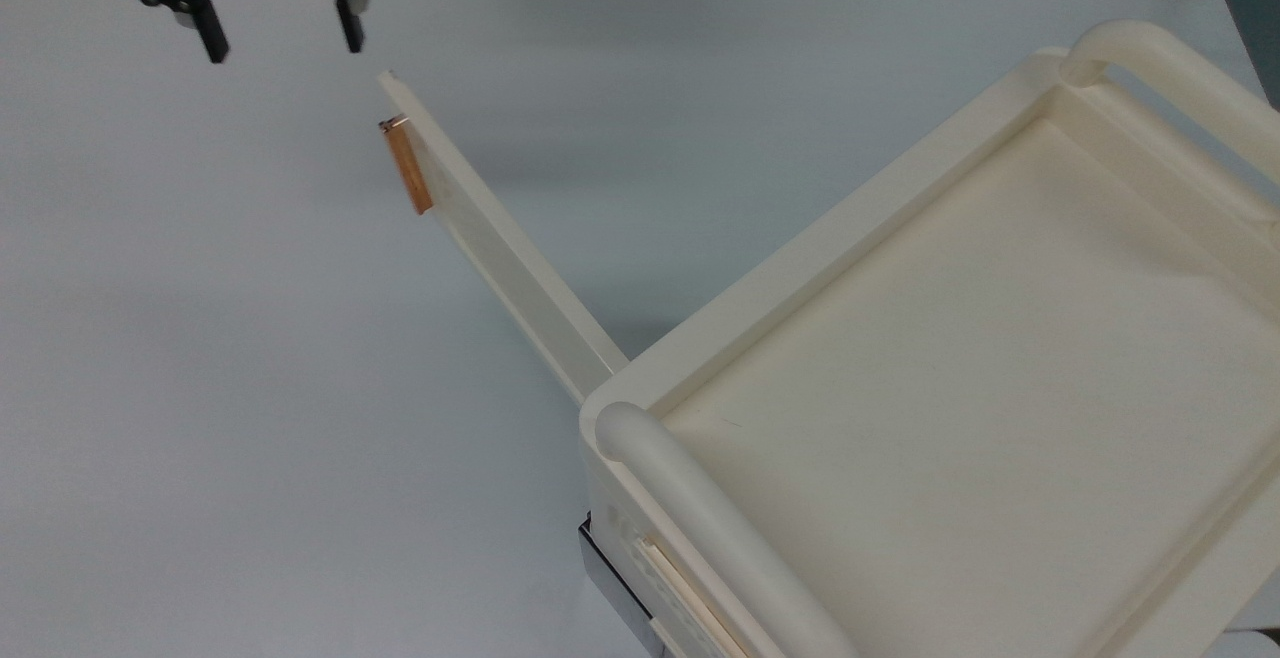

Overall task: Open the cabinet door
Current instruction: 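Release the door and withdraw the gripper from the cabinet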

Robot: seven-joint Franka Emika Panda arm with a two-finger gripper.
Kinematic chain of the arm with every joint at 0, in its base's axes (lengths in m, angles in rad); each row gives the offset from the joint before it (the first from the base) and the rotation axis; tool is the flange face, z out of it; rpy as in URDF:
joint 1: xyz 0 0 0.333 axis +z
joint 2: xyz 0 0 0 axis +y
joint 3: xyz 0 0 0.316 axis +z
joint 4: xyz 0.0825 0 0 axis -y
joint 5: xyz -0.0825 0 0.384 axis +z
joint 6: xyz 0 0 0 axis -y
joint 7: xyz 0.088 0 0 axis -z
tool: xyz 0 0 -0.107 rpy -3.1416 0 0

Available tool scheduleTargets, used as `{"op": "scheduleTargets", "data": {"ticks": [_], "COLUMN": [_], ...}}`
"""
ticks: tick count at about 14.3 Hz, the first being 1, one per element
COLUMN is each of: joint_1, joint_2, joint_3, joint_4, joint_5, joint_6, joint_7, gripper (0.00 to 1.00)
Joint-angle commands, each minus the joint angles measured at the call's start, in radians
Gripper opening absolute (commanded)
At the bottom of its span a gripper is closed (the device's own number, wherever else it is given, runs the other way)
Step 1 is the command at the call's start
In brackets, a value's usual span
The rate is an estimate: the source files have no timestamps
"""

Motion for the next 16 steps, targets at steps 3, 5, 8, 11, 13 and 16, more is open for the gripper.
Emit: {"op": "scheduleTargets", "data": {"ticks": [3,5,8,11,13,16], "joint_1": [0.002,0.008,0.031,0.103,0.169,0.269], "joint_2": [-0.078,-0.093,-0.113,-0.127,-0.147,-0.158], "joint_3": [-0.057,-0.056,-0.054,-0.056,-0.071,-0.125], "joint_4": [-0.003,-0.003,-0.003,-0.005,-0.006,-0.011], "joint_5": [-0.019,-0.022,-0.025,-0.063,-0.083,-0.083], "joint_6": [-0.126,-0.169,-0.226,-0.288,-0.348,-0.387], "joint_7": [-0.010,0.004,0.060,0.145,0.182,0.185], "gripper": [1.00,1.00,1.00,1.00,1.00,1.00]}}
